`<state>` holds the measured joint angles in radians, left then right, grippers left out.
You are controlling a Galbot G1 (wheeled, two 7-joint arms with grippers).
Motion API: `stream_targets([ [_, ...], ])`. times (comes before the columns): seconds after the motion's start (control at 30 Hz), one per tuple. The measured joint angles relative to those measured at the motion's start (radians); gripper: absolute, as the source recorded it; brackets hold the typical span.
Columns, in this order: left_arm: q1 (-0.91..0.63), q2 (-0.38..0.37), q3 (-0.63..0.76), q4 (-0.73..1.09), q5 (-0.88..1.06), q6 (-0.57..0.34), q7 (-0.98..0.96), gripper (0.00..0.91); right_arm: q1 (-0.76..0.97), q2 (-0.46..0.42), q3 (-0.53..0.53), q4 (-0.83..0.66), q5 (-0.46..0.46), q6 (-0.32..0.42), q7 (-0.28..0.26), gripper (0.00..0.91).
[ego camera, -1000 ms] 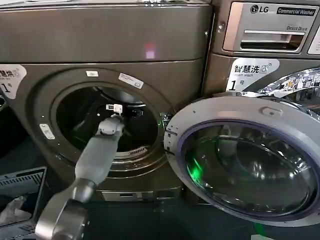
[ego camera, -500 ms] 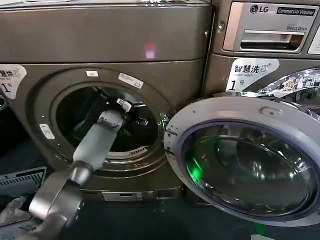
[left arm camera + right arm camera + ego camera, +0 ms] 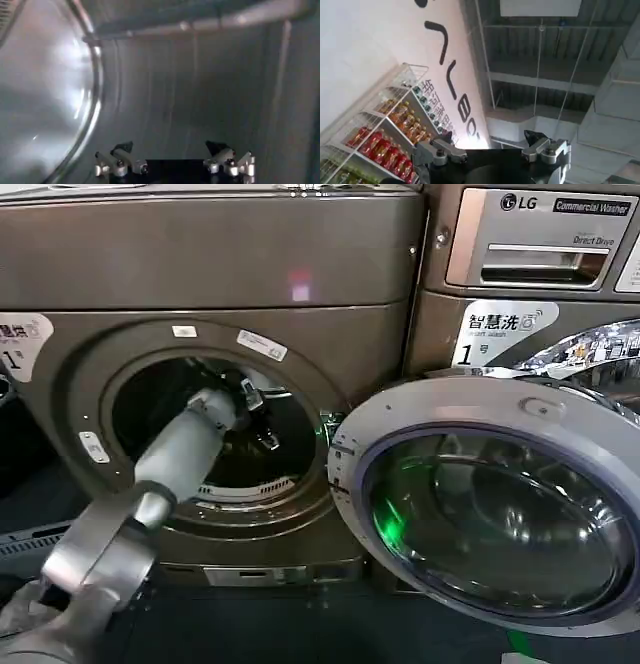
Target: Grasp the clothes from the dryer.
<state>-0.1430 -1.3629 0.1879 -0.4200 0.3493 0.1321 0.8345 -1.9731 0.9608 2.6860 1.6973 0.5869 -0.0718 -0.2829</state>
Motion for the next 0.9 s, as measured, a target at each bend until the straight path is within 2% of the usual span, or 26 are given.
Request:
stream_targets([
  [0.37,-0.040,-0.007,0.114,0.058,0.209,-0.079,0.085,0.907,0.012,0.002,-0.011,0.001,-0.002,0.001,0.000,0.907],
  [0.9,-0.075,-0.001,0.235,0.108,0.412,-0.123,0.138,0.907,0.038,0.001,-0.034,0.005,-0.015,0.003,-0.001,0.907],
])
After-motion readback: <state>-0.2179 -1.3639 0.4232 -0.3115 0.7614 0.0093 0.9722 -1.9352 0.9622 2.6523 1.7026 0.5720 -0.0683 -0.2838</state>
